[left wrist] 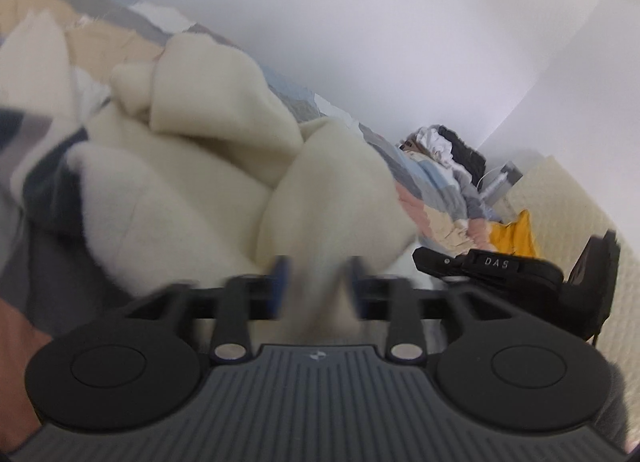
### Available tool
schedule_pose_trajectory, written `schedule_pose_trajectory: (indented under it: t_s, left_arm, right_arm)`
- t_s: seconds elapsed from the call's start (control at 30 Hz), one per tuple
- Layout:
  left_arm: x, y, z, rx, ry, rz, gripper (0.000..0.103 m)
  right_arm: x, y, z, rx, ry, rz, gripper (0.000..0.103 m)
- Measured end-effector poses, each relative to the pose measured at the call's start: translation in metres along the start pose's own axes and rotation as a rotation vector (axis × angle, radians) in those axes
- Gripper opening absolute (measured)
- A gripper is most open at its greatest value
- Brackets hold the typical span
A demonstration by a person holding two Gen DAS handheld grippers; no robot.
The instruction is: Fold large clothes
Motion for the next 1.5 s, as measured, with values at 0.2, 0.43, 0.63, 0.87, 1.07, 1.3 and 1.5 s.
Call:
schedule_pose_trajectory:
  t_s: [0.2,0.43,0.63,0.87,1.07,1.3,1.5]
  left_arm:
    - [-0.016,0.002,0.015,-0.208,0.067,-0.057,0.076]
    - [-0.019,0.028,0.035,-0.386,-0.06,-0.004,0.076]
    - [-0.002,0.053,0.06,-0.564,-0.068,0.033,0.077]
    - [0.018,0.045,0.085,-0.65,-0.059,-0.004,0.077]
    - [0.033,0.037,0.102,-0.641,-0.037,-0.007,0.063]
    - [0.017,0.017,0.096,-0.549,0.0,-0.079,0.012]
    - [-0.029,-0.022,0.061,-0.407,0.085,-0.245,0.011]
  right_arm:
    - [-0.019,-0.001,-0.012,0.055,-0.035,-0.052,0.072]
    - [0.0,-0.009,-0.008,0.038,-0.102,-0.017,0.073]
    - [0.036,-0.013,0.003,0.011,-0.111,0.073,0.078]
    - [0.071,-0.012,0.004,0.074,-0.171,0.163,0.079]
    - [0.1,-0.021,0.008,0.083,-0.163,0.201,0.078]
    - [0.116,-0.02,0.006,0.1,-0.165,0.217,0.02]
    - [0.055,-0.039,0.011,0.074,-0.232,-0.008,0.016]
Point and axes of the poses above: each gripper's, at about its wrist camera, not at the fingertips, and x roughly the way its jaws point, z to its left, y to its underside, the point moved 4 cm from there along x, roughly the way its jaws point, and after that the axes turned 13 degrees about y, right-handed, at the moved point
